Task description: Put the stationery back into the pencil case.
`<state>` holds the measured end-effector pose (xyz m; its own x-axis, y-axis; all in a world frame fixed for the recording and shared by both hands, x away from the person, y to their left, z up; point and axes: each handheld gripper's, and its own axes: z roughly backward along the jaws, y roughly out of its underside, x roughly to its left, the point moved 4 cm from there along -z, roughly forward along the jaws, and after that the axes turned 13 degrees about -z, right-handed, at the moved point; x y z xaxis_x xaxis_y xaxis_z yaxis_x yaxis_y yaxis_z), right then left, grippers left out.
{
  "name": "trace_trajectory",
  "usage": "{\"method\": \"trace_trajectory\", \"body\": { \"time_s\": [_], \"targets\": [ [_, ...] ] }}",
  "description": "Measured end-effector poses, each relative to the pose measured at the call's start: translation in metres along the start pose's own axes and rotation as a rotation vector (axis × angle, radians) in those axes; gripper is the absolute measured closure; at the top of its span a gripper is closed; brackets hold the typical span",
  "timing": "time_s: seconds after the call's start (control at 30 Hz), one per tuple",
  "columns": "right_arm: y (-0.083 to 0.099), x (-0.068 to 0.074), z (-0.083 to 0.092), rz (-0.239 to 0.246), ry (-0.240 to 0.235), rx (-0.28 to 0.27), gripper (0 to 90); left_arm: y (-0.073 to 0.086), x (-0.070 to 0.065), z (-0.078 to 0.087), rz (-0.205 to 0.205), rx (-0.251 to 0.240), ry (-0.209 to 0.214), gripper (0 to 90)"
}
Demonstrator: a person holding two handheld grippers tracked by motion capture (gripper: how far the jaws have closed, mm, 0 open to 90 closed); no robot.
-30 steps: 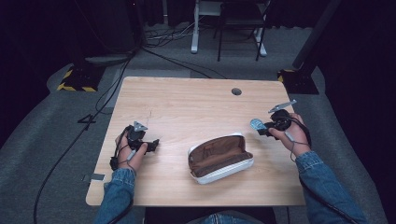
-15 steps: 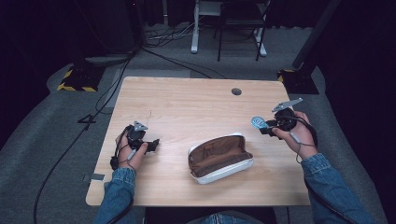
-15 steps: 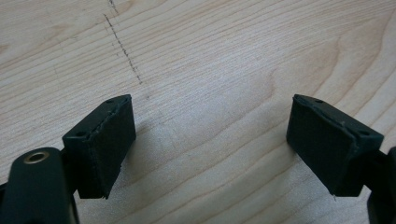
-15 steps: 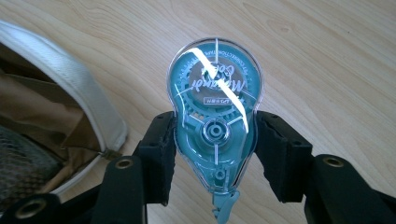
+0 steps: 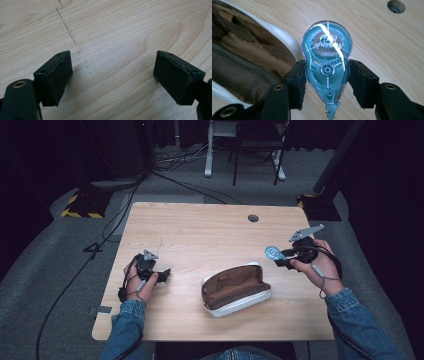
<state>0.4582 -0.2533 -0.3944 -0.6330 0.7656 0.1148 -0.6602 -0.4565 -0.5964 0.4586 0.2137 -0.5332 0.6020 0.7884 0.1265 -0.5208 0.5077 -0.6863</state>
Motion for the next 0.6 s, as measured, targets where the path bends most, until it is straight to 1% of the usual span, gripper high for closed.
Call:
{"method": "trace_trajectory", "body": {
  "time_s": [0.07, 0.2, 0.33, 0.6],
  "targets": [
    [-0.001, 0.005, 0.002, 0.02, -0.005, -0.002, 50.2, 0.0, 0.0, 0.0, -0.002, 0.0, 0.0, 15.9],
    [-0.002, 0.015, 0.006, 0.029, -0.019, 0.003, 50.2, 0.0, 0.0, 0.0, -0.002, 0.0, 0.0, 15.9],
    [-0.003, 0.025, 0.009, 0.05, -0.037, 0.003, 50.2, 0.0, 0.0, 0.0, -0.002, 0.0, 0.0, 15.9],
    [-0.006, 0.046, 0.01, 0.093, -0.077, 0.018, 50.2, 0.0, 0.0, 0.0, -0.002, 0.0, 0.0, 15.9]
  ]
}}
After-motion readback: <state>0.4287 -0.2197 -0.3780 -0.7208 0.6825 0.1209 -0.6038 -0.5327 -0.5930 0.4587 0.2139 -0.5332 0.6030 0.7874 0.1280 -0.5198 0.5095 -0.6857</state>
